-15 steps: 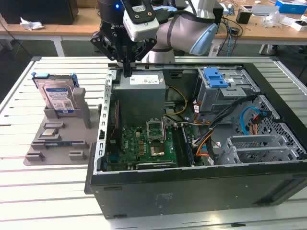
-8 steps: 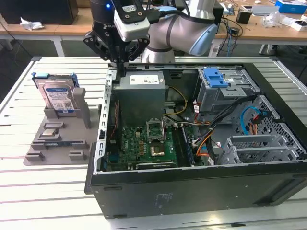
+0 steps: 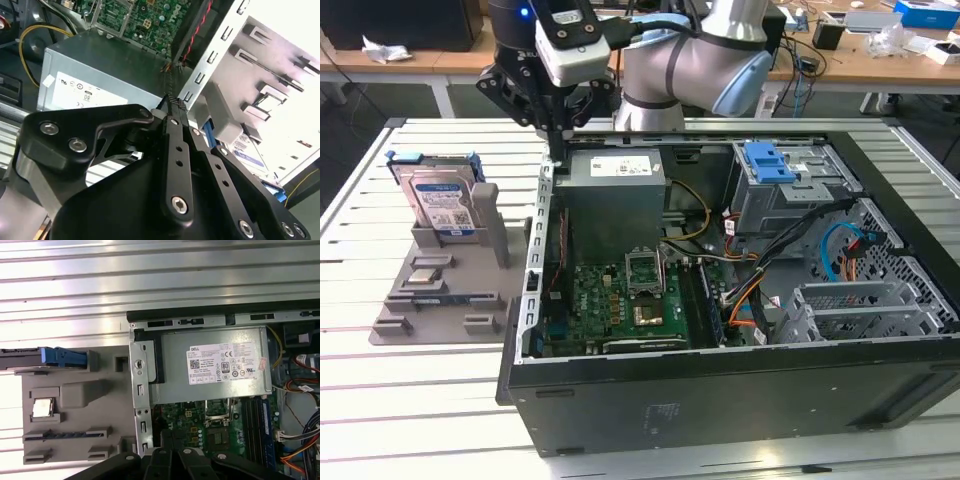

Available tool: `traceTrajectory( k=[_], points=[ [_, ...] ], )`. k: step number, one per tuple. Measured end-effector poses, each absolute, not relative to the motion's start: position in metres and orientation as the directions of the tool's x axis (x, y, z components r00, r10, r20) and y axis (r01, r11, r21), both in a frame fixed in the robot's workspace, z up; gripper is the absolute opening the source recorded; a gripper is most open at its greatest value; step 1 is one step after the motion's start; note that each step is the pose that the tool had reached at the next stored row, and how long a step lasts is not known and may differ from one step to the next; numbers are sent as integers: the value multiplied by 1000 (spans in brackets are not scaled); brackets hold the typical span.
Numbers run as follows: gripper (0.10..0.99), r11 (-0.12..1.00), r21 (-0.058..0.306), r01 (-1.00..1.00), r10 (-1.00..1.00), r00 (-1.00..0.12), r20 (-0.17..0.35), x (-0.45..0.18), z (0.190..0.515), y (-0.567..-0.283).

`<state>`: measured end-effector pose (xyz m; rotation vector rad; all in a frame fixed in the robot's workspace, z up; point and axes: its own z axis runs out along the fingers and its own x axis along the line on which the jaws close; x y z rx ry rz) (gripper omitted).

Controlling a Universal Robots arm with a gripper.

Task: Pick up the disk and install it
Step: 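Reach for the disk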

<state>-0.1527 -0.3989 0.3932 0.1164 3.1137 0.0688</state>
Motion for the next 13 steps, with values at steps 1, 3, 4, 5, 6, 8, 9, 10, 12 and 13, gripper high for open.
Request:
traceTrajectory(
  k=[1, 3, 4, 5, 6, 8, 9, 10, 12, 13],
  points=[
    [106, 996, 45, 74, 75, -997, -23, -156, 393, -399],
    [106, 996, 45, 74, 75, -997, -23, -166, 393, -399],
    [106, 996, 45, 74, 75, -997, -23, -176, 393, -399],
    [106, 996, 45, 74, 75, -997, -23, -180, 393, -399],
    [106, 996, 45, 74, 75, -997, -23, -183, 393, -399],
    [106, 996, 45, 74, 75, -997, -23, -193, 393, -399],
    [106, 996, 45, 74, 75, -997, -23, -198, 393, -399],
    [106, 996, 45, 74, 75, -997, -23, -204, 393, -399],
    [106, 996, 45, 74, 75, -997, -23, -216, 393, -399],
    [106, 996, 45, 74, 75, -997, -23, -220, 393, -399]
  ],
)
